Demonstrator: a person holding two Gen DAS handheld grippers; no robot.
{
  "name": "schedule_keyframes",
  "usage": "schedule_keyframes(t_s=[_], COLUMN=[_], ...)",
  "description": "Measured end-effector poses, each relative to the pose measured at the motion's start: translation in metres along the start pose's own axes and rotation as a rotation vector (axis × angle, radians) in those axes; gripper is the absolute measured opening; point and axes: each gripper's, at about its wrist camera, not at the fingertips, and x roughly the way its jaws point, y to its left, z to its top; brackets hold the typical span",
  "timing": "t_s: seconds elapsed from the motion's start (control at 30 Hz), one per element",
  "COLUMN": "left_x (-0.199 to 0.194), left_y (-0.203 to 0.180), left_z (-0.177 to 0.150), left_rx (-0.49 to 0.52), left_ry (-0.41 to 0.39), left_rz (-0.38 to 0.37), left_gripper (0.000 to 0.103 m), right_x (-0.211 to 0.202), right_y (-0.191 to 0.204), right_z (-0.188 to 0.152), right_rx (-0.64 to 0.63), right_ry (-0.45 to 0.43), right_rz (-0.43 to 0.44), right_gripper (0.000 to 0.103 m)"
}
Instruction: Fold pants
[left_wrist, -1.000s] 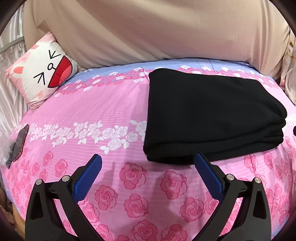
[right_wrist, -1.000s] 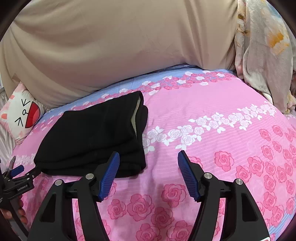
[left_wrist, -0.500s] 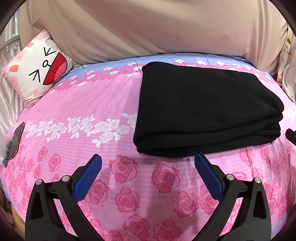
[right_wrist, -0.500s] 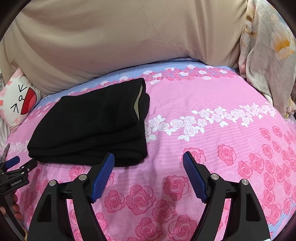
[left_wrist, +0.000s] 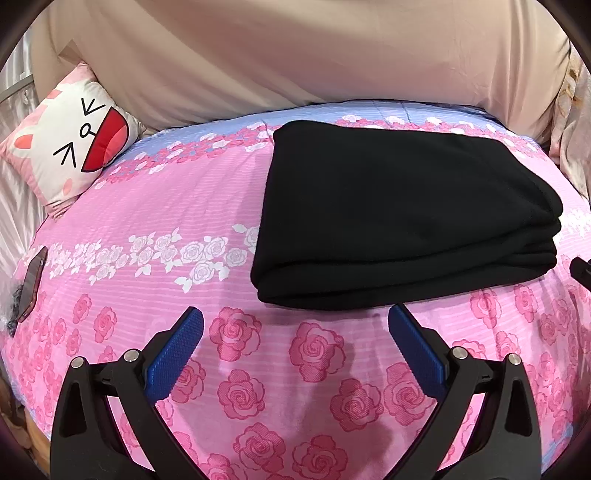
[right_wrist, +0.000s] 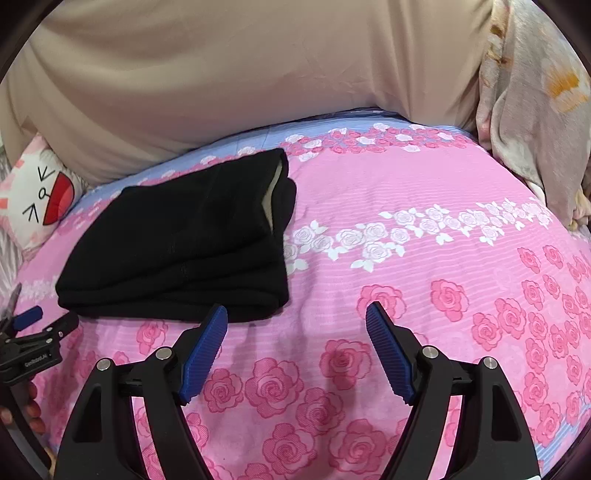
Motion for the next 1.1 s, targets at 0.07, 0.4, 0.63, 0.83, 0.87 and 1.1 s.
schedule_keyframes(t_s=[0.07,0.4,0.63,0.83,0.87,1.1], left_x=[-0.003,-0.007,0.003,0.075,0.086,0.102], left_y=[0.001,0.008,0.053,0.06,0.056,0.029], left_z=[0.002,0.011,0.041,0.064,0.064,0.071], left_rx=[-0.006,-0.028,-0.265,-0.353,-0.359,-0.283], left_ry=[-0.006,-0.015,-0.009,0.144,0.184,0.139], left_rz=[-0.007,-0.054,-0.413,-0.554,-0.582,-0.569], left_gripper=[0.098,0.098,0.098,0.098,0.098,0.096], right_x=[-0.005,-0.016,0.014,0.081,0.093,0.113], right_y=[-0.007,-0.011,-0.007,-0.018,-0.02,-0.006], right_z=[0.004,0.032,0.048,0.053,0.05,0.053], right_rx=[0.03,0.091,0.09,0.233,0.277,0.3], right_ry=[-0.003,-0.036,0.027,0.218,0.261,0.227], right_rz=[0.023,0.126,0.227,0.408,0.46,0.555], right_gripper=[0.076,0.082,0.085,0.085,0.086,0.055])
